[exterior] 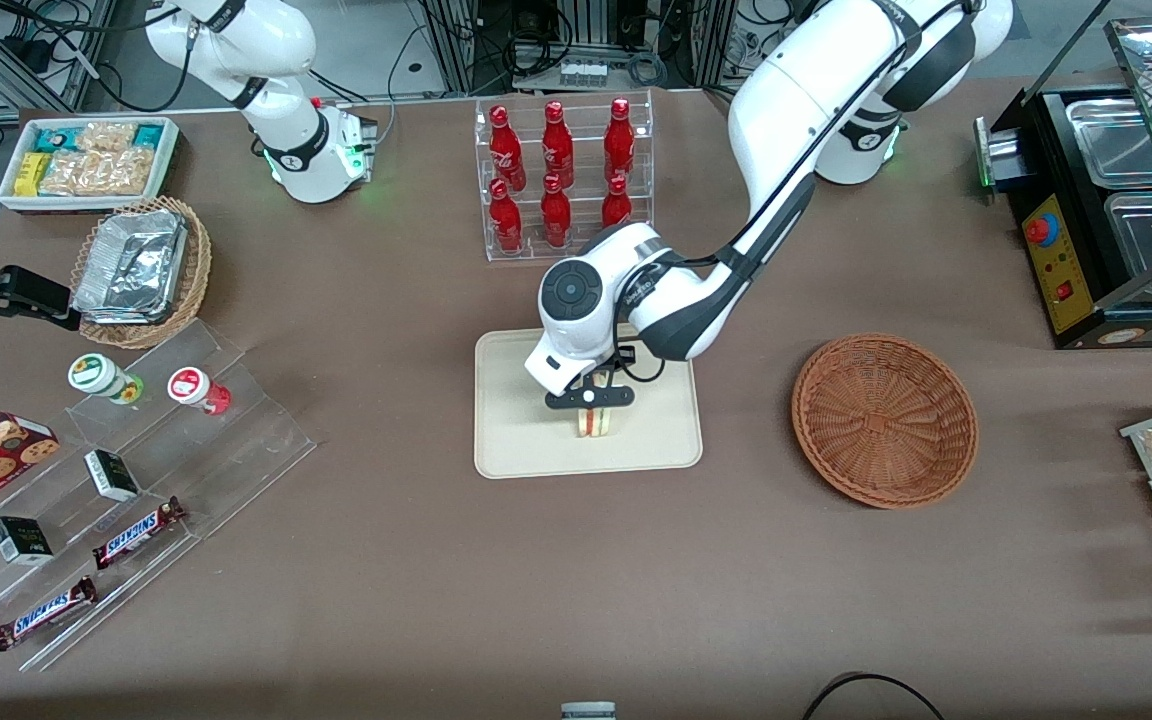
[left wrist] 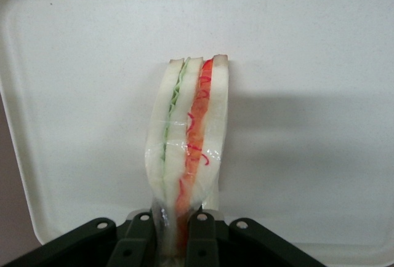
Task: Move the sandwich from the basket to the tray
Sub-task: 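Lower the sandwich onto the tray and open the left gripper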
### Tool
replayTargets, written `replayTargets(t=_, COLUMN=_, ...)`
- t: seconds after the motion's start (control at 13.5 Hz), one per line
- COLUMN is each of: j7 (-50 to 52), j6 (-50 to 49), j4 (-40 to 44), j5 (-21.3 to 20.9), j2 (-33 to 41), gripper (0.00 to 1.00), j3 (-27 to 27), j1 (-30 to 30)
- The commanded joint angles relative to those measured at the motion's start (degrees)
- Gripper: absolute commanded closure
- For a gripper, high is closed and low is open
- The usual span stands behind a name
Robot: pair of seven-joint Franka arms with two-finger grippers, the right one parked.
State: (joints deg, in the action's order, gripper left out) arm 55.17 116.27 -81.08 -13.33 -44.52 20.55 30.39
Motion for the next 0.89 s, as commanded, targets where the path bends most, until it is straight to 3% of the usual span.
replayTargets(t=0.0, j7=3.3, j6=-1.7, j4=2.9, j5=-1.0, j2=-1.3, gripper=1.00, j3=-0.6, j1=1.2)
replayTargets(t=0.37, j7=4.2, j6=-1.6, j4=2.9, j5=-1.1, j2=-1.8, gripper=1.00, j3=-0.6, j1=1.3)
replayTargets(t=0.52, j7=4.3, j6=-1.3, j4=2.9, j5=-1.0, j2=-2.0, gripper=0.29, j3=-0.6, j1=1.3)
replayTargets(t=0.59, j7=4.4, j6=-1.3, j4=2.9, j5=-1.0, j2=-2.1, gripper=0.00, j3=-0.6, j1=1.3)
replayTargets(t=0.81, j7=4.3, j6=-1.3, j4=2.9, j5=-1.0, j2=-2.0, gripper=0.00, j3=-0.6, j1=1.3)
